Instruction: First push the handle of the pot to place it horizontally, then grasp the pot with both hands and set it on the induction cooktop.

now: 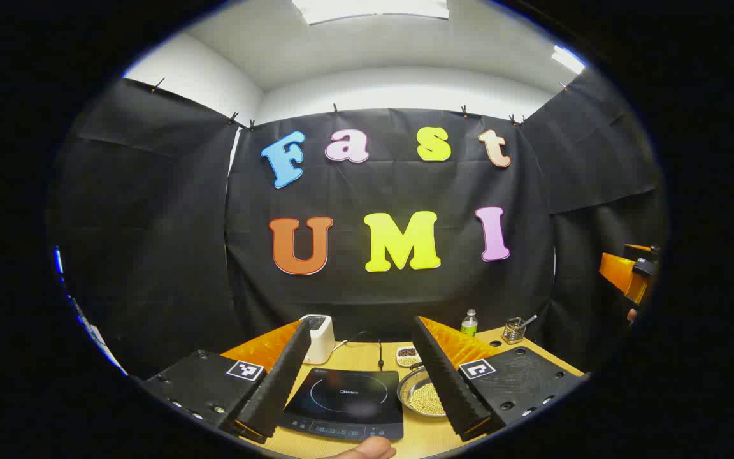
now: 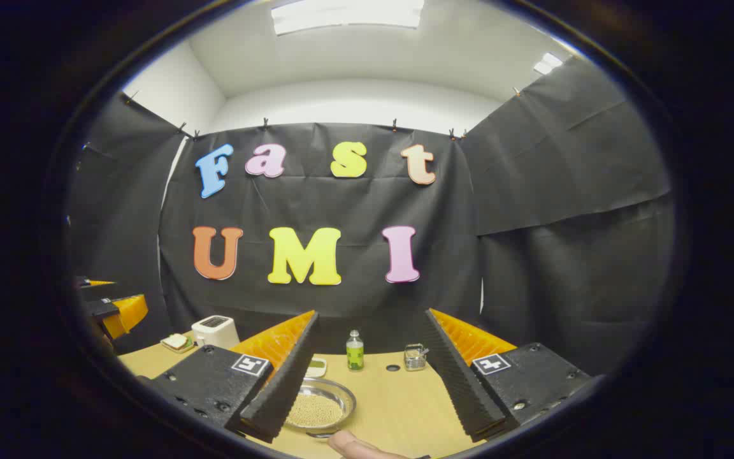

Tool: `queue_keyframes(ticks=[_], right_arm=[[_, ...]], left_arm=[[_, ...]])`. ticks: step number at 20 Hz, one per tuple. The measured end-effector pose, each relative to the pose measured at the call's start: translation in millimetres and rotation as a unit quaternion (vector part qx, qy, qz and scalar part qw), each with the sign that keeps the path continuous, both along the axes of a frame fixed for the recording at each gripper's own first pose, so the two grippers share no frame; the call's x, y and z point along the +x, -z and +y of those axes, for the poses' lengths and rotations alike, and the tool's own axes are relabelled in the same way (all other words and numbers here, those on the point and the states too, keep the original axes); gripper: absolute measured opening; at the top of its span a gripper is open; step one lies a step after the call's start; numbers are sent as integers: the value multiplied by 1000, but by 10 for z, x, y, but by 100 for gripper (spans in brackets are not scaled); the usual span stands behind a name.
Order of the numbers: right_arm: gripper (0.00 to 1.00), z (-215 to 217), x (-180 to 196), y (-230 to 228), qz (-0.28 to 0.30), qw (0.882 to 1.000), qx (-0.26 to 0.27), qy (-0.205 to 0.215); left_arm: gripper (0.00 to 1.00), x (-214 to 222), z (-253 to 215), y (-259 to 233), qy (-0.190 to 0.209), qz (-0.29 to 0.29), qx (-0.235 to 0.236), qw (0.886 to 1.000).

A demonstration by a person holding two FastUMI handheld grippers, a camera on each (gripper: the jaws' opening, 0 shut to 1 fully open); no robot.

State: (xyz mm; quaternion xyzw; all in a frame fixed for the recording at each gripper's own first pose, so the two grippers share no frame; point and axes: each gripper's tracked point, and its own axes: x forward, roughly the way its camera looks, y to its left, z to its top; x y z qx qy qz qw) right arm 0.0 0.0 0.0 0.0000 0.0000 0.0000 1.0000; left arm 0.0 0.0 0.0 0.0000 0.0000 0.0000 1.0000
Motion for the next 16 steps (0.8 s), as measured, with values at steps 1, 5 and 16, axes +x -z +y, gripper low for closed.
queue_keyframes(ticks=[1,5,16], right_arm=[[97,-2,-7,1,-1,1000,0,-1],[97,-27,-10,19,-2,1000,-1,-4],[97,75,119,203,28,999,9,-19]], left_arm=[[95,1,-3,6,-1,1,0,1000],[96,-20,-6,9,2,0,-2,1000],[96,12,181,49,-9,1,-16,1000]])
